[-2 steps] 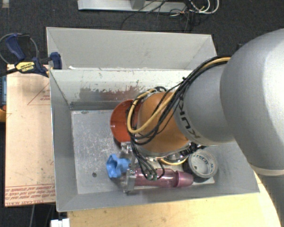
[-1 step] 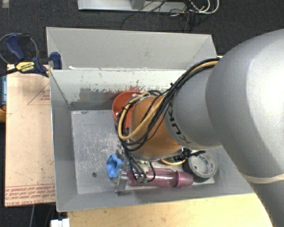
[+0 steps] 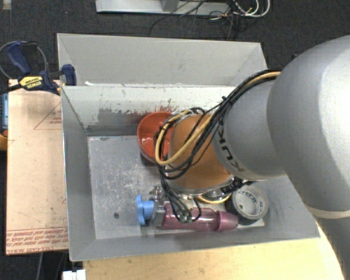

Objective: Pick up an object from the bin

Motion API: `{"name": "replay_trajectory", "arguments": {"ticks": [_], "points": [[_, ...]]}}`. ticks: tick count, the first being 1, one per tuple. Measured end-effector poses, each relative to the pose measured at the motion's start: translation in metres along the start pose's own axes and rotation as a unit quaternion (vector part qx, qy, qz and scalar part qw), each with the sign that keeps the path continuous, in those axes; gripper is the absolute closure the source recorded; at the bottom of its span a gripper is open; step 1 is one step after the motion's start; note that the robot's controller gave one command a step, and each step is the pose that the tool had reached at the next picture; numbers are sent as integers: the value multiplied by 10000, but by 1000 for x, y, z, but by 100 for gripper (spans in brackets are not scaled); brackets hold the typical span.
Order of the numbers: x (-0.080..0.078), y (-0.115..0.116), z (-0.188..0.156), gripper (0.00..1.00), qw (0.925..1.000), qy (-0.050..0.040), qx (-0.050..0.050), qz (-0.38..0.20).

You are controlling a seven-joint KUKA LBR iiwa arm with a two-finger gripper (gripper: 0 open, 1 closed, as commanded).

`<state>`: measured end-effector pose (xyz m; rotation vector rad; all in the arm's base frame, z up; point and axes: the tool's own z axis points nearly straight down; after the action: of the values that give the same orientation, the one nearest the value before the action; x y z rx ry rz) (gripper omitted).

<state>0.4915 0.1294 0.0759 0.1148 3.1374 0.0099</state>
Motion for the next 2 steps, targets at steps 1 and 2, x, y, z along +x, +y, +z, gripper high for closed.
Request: {"name": "replay_trajectory", "arguments": {"ticks": [1,2], "points": [[0,0,0,100,10000,1,-1,0],[1,0,-14,100,10000,24,5,2]]}}
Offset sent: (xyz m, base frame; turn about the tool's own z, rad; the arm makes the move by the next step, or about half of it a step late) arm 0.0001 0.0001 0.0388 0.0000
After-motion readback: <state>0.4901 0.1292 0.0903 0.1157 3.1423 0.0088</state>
